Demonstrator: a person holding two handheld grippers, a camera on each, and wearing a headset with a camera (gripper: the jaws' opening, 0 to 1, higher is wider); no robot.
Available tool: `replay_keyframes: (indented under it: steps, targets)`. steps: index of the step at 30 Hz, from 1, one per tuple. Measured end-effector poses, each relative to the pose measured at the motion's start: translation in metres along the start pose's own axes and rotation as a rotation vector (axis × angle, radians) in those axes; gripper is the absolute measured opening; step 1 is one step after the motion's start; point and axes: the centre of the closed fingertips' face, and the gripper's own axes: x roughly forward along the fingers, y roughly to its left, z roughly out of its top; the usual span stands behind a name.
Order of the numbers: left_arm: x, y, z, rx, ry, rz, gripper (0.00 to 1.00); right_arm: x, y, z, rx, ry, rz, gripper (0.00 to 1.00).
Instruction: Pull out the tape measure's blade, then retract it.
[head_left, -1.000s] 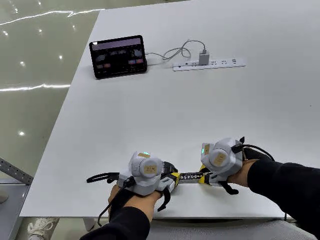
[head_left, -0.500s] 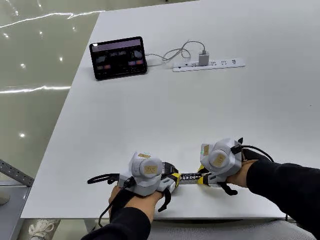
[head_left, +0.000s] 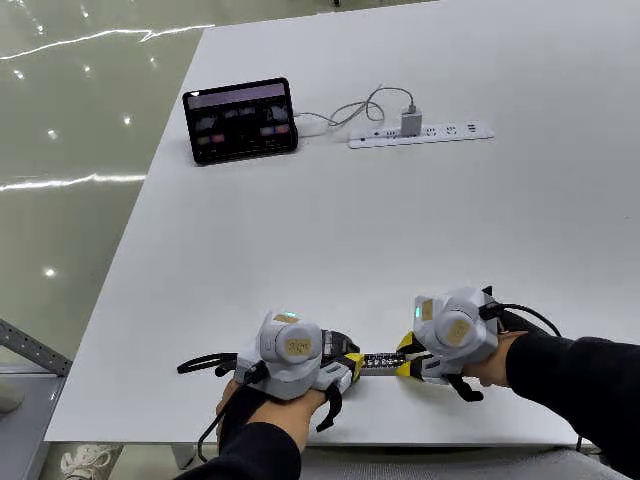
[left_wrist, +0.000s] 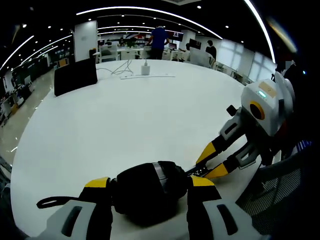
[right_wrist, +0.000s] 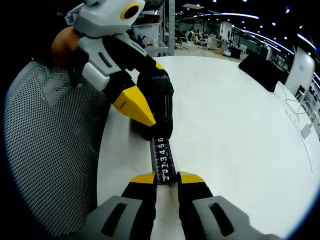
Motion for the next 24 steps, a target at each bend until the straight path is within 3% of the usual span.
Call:
replay_keyframes:
  steps: [12, 13, 14, 16, 24]
  targets:
    - [-0.0006, -0.0006, -0.0004, 0.009, 0.004, -0.004, 0.55, -0.0015, 0.0031, -0.0013, -0.125, 0.008, -0.027, 0.12]
    - [-0.0004, -0.0002, -0.0008, 0.007, 0.005, -0.006, 0.55, -0.0019, 0.0027, -0.0011, -0.117, 0.007, -0.023, 0.11]
    - [0.0, 0.0, -0.001, 0.007, 0.004, -0.007, 0.55, -0.0015, 0.0036, -0.0011, -0.062, 0.003, -0.015, 0.11]
    - [-0.0003, 0.0, -0.0007, 0.001, 0.004, -0.01, 0.55, -0.0007, 0.002, 0.0001, -0.095, -0.005, -0.01, 0.1]
    - [-0.0002, 0.0, -0.0006, 0.0, 0.002, -0.014, 0.55, 0.0054, 0.0028, 0.0075, -0.092, -0.015, -0.003, 0.1]
